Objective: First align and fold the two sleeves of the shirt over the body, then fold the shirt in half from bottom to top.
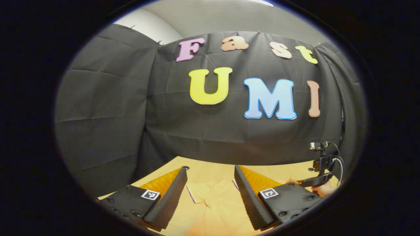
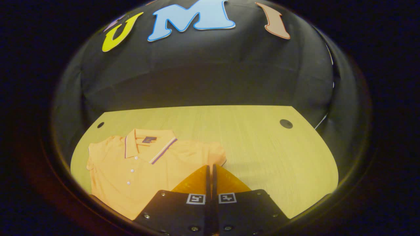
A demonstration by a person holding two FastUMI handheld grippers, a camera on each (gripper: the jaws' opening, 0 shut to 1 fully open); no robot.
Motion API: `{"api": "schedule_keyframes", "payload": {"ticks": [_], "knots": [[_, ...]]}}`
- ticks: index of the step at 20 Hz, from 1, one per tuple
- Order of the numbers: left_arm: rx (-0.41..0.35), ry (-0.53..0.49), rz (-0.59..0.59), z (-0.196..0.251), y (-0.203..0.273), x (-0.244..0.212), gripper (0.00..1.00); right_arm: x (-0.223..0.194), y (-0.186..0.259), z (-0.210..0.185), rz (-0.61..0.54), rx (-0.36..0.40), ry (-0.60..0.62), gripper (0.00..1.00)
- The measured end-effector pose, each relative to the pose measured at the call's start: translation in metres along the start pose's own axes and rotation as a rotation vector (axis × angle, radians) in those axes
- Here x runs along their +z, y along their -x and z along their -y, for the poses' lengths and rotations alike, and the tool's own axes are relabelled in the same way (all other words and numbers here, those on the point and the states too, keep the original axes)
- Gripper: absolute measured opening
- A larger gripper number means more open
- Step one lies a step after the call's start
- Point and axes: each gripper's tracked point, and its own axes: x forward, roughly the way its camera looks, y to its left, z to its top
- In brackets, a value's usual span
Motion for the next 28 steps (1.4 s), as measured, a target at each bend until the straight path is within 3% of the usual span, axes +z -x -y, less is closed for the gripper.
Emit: {"api": "schedule_keyframes", "payload": {"ticks": [9,15,19,21,22,23,24,25,26,28], "knots": [[0.038,0.004,-0.003,-0.016,0.017,-0.006,0.94,-0.018,-0.004,-0.07,-0.044,0.123,0.131,0.0],[0.059,0.019,-0.011,-0.033,0.02,-0.014,0.94,-0.036,-0.016,-0.08,-0.114,0.152,0.149,0.0],[0.057,0.039,-0.024,-0.041,0.009,-0.021,0.94,-0.032,-0.011,-0.081,-0.11,0.16,0.122,0.1],[0.052,0.034,-0.022,-0.046,0.001,-0.022,0.94,-0.024,-0.004,-0.084,-0.083,0.162,0.108,0.17],[0.048,0.032,-0.022,-0.048,-0.003,-0.024,0.94,-0.019,0.001,-0.087,-0.067,0.167,0.098,0.27],[0.04,0.033,-0.024,-0.049,-0.009,-0.024,0.94,-0.013,0.007,-0.086,-0.052,0.156,0.095,0.46],[0.03,0.037,-0.025,-0.05,-0.015,-0.025,0.94,-0.008,0.014,-0.085,-0.032,0.151,0.093,0.47],[0.019,0.04,-0.028,-0.051,-0.02,-0.027,0.94,-0.003,0.021,-0.087,-0.015,0.146,0.09,0.6],[0.007,0.04,-0.03,-0.052,-0.025,-0.029,0.94,0.001,0.027,-0.086,-0.001,0.136,0.093,0.63],[-0.014,0.036,-0.035,-0.054,-0.035,-0.033,0.94,0.009,0.04,-0.089,0.03,0.119,0.102,0.78]]}}
